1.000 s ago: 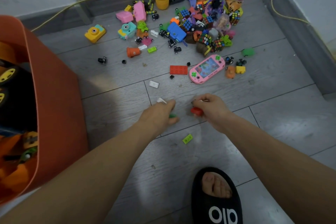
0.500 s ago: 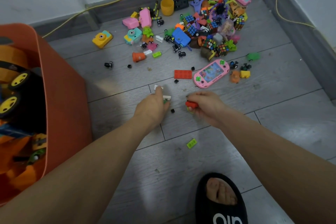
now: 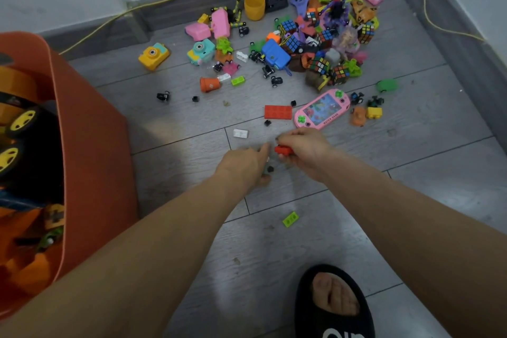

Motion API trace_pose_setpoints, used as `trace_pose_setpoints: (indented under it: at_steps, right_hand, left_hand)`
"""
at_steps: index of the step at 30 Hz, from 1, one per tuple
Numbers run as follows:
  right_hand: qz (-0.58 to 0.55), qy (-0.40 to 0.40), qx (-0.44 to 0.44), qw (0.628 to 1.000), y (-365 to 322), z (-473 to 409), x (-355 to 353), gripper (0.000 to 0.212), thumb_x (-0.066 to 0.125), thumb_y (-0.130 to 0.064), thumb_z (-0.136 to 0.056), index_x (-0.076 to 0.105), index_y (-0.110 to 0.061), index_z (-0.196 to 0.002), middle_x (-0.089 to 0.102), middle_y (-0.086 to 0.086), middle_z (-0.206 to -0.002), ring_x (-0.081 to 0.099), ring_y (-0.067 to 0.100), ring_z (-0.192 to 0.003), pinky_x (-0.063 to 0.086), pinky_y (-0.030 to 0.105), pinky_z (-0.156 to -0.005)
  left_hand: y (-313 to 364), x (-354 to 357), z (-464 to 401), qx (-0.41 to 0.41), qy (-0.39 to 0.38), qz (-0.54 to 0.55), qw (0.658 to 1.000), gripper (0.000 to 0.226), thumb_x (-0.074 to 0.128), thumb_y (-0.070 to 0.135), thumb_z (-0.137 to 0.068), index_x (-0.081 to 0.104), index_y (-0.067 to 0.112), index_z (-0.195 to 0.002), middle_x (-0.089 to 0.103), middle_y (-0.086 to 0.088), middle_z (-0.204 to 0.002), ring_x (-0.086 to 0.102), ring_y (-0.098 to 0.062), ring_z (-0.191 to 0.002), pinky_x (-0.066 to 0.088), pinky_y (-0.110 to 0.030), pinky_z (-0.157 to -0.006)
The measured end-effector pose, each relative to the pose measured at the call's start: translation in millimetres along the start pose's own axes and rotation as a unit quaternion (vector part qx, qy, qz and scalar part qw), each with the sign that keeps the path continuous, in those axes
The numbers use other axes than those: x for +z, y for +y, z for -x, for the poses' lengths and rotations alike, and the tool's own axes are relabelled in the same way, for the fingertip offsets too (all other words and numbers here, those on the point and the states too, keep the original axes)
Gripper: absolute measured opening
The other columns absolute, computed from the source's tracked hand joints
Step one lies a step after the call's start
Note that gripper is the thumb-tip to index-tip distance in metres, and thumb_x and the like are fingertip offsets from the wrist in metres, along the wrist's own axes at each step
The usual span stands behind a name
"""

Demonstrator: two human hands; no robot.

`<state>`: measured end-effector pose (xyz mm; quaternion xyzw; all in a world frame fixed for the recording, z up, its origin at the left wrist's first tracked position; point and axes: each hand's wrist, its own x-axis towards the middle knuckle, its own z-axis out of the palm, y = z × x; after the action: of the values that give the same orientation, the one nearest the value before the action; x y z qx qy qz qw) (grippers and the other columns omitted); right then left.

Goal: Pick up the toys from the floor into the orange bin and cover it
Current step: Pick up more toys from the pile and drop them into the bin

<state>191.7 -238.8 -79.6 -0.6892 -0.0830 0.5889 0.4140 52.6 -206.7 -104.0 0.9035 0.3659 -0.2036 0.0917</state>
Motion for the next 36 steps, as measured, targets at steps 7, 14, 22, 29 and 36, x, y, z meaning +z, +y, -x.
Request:
trace_pose_setpoints:
  at_steps: [7,14,22,29,36]
  right_hand:
    - [0.053,0.019,0.001,0.998,-5,-2,11,0.021,0.068,-0.001,-0.089,0.058,0.001,-0.107,0.065,0.021,-0.091,0.067,0.027,-0.071,0.059,0.032,-0.067]
    - [0.101,0.066,-0.005,0.993,-4,-3,10,0.014,0.067,-0.002,-0.089,0.06,0.001,-0.101,0.061,0.013,-0.081,0.064,0.021,-0.063,0.06,0.043,-0.084]
    - [0.086,0.059,-0.023,0.994,-23,0,24,0.014,0.066,0.001,-0.089,0.057,-0.002,-0.098,0.059,0.015,-0.086,0.061,0.019,-0.062,0.062,0.034,-0.065]
    - [0.171,-0.005,-0.194,0.966,-132,23,91,0.018,0.061,-0.003,-0.09,0.055,-0.013,-0.076,0.063,0.006,-0.079,0.064,0.013,-0.065,0.054,0.018,-0.058]
    - [0.155,-0.081,-0.298,0.939,-218,121,236,0.025,0.071,0.005,-0.081,0.051,-0.006,-0.073,0.056,0.014,-0.072,0.061,0.02,-0.051,0.05,0.026,-0.041]
  left_hand:
    - [7,1,1,0.022,0.012,-0.03,0.999,0.059,0.05,0.053,-0.093,0.036,0.012,-0.134,0.063,-0.007,-0.113,0.062,-0.028,-0.1,0.039,-0.034,-0.068]
    - [15,9,-1,0.013,0.046,0.023,0.999,0.038,0.043,0.041,-0.097,0.05,0.016,-0.125,0.066,-0.01,-0.11,0.063,-0.032,-0.1,0.045,-0.036,-0.073]
    - [-11,-26,-1,-0.014,0.001,0.06,0.998,0.035,0.043,0.035,-0.096,0.048,0.015,-0.125,0.064,-0.011,-0.107,0.062,-0.031,-0.093,0.043,-0.036,-0.067]
    - [-120,-147,32,-0.143,0.153,0.099,0.973,0.043,0.047,0.047,-0.094,0.05,0.012,-0.119,0.062,-0.02,-0.116,0.059,-0.04,-0.104,0.045,-0.039,-0.078]
    - [-234,-257,157,-0.259,0.254,0.22,0.906,0.026,0.048,0.035,-0.092,0.051,0.009,-0.09,0.069,-0.019,-0.087,0.068,-0.033,-0.071,0.054,-0.034,-0.065]
